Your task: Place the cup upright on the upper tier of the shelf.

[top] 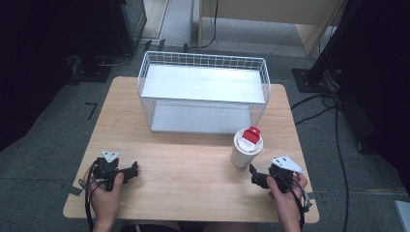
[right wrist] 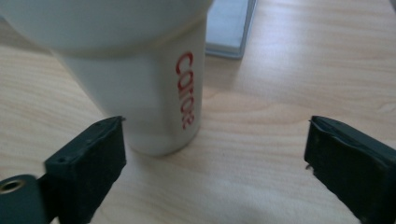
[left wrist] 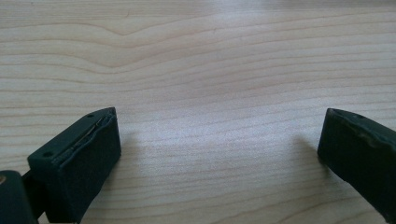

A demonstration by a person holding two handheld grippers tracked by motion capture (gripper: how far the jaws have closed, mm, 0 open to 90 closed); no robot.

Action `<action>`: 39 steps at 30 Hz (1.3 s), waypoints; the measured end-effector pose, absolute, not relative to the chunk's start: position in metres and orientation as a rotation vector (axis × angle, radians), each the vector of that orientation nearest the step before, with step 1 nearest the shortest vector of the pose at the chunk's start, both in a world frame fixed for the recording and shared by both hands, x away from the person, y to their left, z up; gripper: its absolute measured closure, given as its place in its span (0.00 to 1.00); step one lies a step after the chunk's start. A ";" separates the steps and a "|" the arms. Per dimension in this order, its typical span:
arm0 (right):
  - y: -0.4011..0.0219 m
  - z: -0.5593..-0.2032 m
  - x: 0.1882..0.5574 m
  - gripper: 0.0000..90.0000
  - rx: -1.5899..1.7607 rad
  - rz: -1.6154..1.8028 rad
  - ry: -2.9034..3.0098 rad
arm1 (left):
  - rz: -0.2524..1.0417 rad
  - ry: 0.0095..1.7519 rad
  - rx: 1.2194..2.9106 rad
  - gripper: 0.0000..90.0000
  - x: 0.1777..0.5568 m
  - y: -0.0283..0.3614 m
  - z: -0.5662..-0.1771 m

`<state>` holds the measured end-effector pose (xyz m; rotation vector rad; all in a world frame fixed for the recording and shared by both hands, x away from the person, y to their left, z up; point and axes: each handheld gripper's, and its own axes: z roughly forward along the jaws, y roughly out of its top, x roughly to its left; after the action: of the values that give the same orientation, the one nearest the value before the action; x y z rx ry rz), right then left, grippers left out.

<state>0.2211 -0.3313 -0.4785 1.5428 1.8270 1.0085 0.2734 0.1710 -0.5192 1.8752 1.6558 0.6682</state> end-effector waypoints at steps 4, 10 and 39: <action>-0.325 -0.476 0.224 0.12 1.526 1.051 1.806 | 0.668 1.656 1.875 0.00 0.273 0.171 -0.519; -0.317 -0.474 0.228 0.12 1.517 1.105 1.841 | 0.668 1.656 1.876 0.00 0.273 0.171 -0.519; -0.284 -0.480 0.262 0.08 1.544 1.199 1.741 | 0.668 1.656 1.876 0.00 0.273 0.171 -0.519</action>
<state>0.2621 -0.2836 -0.4798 1.5435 1.7415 1.1986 0.2734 0.1710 -0.5192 1.8756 1.6559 0.6683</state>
